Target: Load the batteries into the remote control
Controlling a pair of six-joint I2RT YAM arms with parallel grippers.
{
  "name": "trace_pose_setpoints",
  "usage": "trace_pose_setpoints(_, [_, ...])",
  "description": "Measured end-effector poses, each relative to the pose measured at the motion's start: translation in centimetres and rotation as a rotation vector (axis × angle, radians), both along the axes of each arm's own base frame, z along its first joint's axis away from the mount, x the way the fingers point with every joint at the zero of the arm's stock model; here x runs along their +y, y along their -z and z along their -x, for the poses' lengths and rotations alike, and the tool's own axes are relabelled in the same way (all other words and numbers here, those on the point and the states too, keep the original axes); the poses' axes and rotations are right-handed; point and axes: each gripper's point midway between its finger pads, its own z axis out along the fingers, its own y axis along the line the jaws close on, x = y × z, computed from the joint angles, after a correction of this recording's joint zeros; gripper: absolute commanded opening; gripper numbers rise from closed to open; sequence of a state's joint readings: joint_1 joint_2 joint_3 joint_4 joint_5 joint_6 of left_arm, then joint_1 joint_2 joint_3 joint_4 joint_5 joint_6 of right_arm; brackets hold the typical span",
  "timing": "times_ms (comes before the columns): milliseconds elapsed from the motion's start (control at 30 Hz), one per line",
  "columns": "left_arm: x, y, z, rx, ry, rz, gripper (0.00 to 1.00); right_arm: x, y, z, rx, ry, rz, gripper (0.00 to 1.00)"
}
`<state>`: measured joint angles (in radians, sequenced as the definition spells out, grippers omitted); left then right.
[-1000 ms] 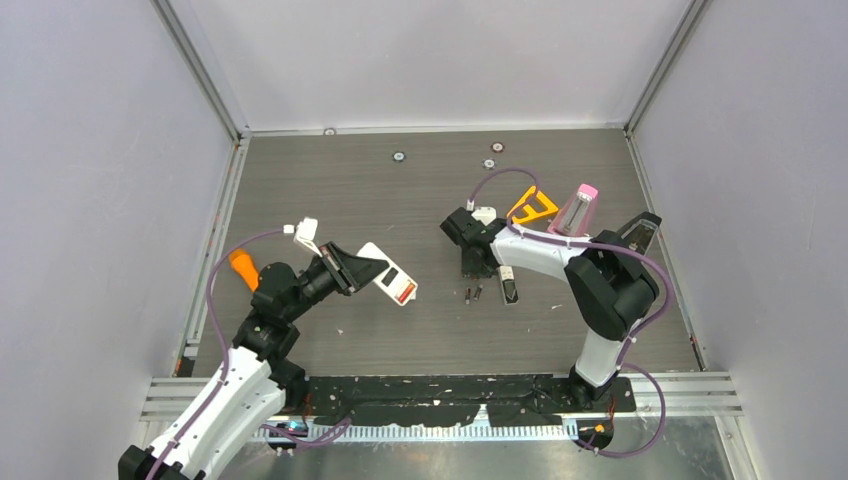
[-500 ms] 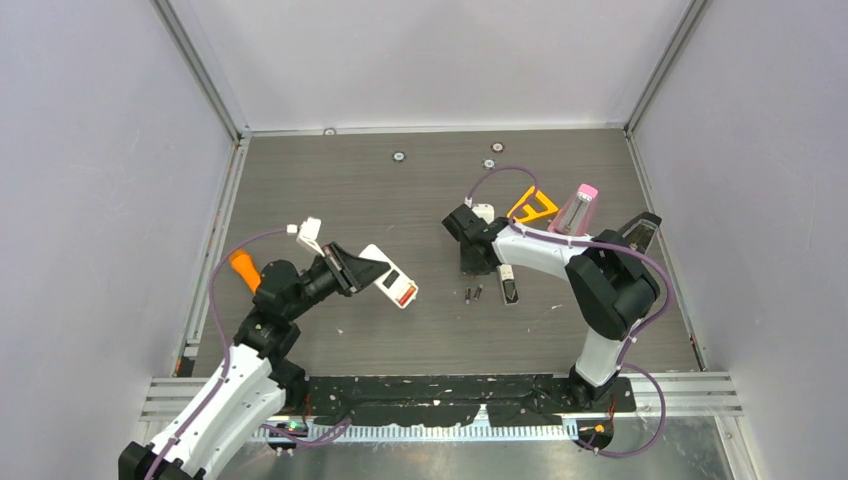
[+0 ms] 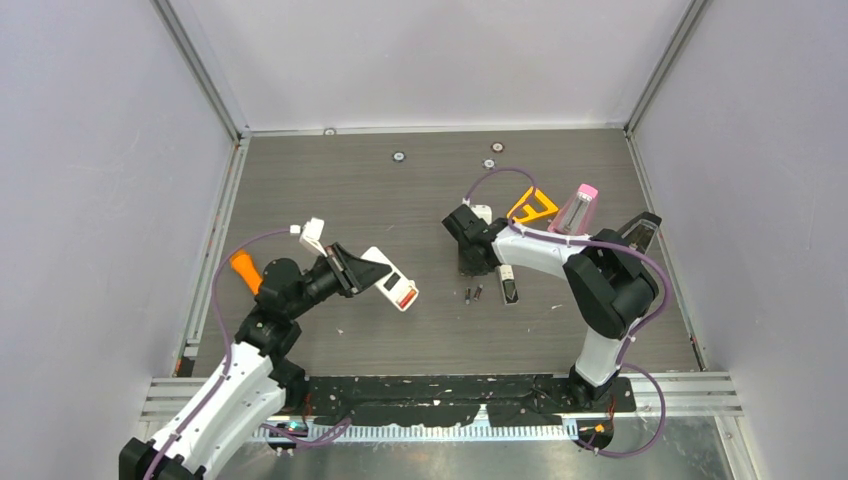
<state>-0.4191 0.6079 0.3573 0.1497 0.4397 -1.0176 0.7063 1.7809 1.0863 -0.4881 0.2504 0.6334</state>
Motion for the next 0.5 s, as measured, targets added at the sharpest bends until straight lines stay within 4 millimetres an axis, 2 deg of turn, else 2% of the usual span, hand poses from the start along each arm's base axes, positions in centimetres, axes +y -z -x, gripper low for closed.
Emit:
trace_pose_setpoints(200, [-0.5, 0.4, 0.0, 0.032, 0.032, -0.009, 0.00, -0.2, -0.4, 0.4, -0.013, -0.046, -0.002, 0.05])
trace_pose_setpoints(300, [-1.1, 0.3, 0.1, 0.055, 0.071, -0.012, 0.00, -0.2, -1.9, 1.1, -0.032, -0.128, -0.033, 0.05])
trace_pose_setpoints(400, [-2.0, 0.0, 0.2, 0.089, 0.137, -0.016, 0.00, 1.4, -6.0, 1.8, -0.113, -0.274, -0.158, 0.05])
trace_pose_setpoints(500, [-2.7, 0.3, 0.3, 0.125, 0.191, -0.020, 0.00, 3.3, -12.1, 2.9, -0.253, -0.456, -0.309, 0.05])
